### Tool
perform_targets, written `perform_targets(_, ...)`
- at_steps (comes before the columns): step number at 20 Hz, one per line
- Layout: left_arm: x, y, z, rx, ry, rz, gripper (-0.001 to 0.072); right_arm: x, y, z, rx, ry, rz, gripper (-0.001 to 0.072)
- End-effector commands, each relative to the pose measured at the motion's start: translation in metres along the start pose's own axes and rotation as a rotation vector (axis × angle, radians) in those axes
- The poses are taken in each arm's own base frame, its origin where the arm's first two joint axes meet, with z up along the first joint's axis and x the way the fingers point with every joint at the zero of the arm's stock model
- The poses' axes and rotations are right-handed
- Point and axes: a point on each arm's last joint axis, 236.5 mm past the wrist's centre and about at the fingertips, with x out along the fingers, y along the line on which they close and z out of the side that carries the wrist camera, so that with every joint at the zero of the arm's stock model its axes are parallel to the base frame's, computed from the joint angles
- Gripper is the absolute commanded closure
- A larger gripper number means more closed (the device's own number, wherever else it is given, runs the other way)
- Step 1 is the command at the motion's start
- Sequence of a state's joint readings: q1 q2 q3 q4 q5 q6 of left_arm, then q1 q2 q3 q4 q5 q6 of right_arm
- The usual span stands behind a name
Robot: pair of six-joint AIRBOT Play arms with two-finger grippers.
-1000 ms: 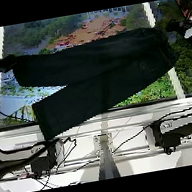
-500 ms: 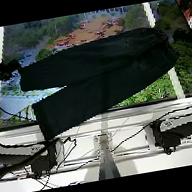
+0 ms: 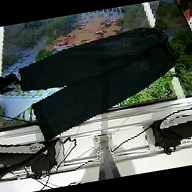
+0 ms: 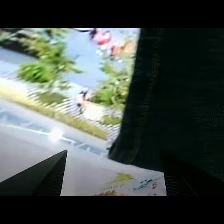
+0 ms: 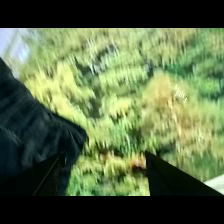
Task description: Fold the clothes and pants, and hang the long-sleeved shirts on hangers.
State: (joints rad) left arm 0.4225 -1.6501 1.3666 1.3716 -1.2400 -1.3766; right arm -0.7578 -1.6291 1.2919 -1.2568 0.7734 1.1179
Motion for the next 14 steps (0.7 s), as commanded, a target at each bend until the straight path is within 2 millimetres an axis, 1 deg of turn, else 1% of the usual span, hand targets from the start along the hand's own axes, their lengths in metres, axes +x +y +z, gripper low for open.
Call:
perform_targets(1,0.022,-0.019,0.0,0.16,0.022,-0.095,0.0091,-0.003,-0.003,-0.023,0.023,0.088,0.031,0.0156)
perform_targets(3,0.035,-0.022,-0.004,0.182,0.051,-0.106,0.0094,-0.004,-0.001,-0.025,0.024,0.096,0.036,0.0156)
perform_targets(4,0.037,-0.026,-0.008,0.204,0.068,-0.127,0.0138,-0.004,-0.001,-0.026,0.024,0.098,0.038,0.0157)
perform_targets(5,0.036,-0.035,-0.013,0.243,0.084,-0.169,0.0299,-0.004,0.0,-0.026,0.026,0.101,0.041,0.0156)
perform_targets(6,0.031,-0.046,-0.019,0.283,0.104,-0.225,0.0554,-0.004,0.0,-0.027,0.026,0.106,0.043,0.0157)
perform_targets(7,0.024,-0.054,-0.023,0.311,0.119,-0.265,0.0685,-0.004,0.001,-0.029,0.026,0.113,0.047,0.0157)
perform_targets(9,0.001,-0.07,-0.028,0.329,0.155,-0.34,0.0684,-0.005,0.003,-0.033,0.027,0.129,0.056,0.0157)
perform_targets(11,-0.038,-0.095,-0.035,0.362,0.197,-0.471,0.0684,-0.005,0.005,-0.035,0.026,0.141,0.061,0.0157)
perform_targets(12,-0.064,-0.111,-0.04,0.389,0.216,-0.566,0.0684,-0.005,0.005,-0.037,0.026,0.146,0.064,0.0157)
perform_targets(13,-0.088,-0.123,-0.042,0.415,0.21,-0.645,0.0684,-0.006,0.005,-0.038,0.026,0.151,0.065,0.0157)
perform_targets(14,-0.103,-0.132,-0.032,0.417,0.144,-0.692,0.0684,-0.006,0.006,-0.038,0.025,0.153,0.066,0.0157)
